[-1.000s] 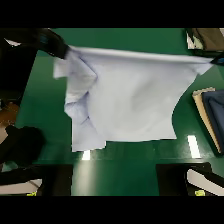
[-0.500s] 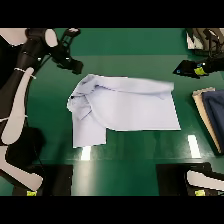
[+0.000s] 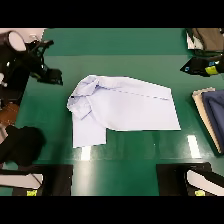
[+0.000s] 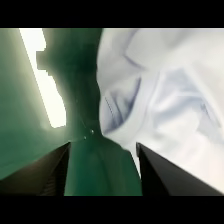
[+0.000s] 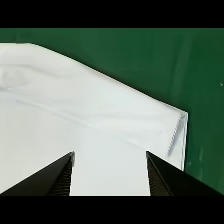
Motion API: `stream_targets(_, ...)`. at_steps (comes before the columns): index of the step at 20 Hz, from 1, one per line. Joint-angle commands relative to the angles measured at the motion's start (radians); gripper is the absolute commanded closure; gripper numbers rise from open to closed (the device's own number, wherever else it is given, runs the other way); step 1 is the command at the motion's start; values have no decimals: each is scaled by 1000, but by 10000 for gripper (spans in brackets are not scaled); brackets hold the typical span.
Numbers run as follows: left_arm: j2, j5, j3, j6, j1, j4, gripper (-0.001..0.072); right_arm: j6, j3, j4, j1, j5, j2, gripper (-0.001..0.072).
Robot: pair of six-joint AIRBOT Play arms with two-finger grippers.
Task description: Fold the shirts.
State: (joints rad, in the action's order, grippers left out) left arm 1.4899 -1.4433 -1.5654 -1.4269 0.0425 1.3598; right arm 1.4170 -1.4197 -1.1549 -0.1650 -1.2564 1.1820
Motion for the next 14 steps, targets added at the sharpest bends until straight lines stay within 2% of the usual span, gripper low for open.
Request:
stream_targets(1, -208, 169, 382, 23, -15, -103, 225, -7, 1, 1, -1, -39, -73, 200)
stream_targets(2, -261, 217, 490, 25, -15, -153, 225, -7, 1, 1, -1, -44, -84, 200)
stream_targets(5, -340, 313, 714, 168, -11, -393, 226, -5, 1, 2, -1, -67, -97, 200)
stream_targets(10, -336, 454, 816, 216, 92, -359, 226, -5, 105, 3, -1, -68, -128, 200)
stream_targets(14, -335, 555, 817, 257, 171, -349, 226, -3, 271, 4, -1, 10, -197, 200)
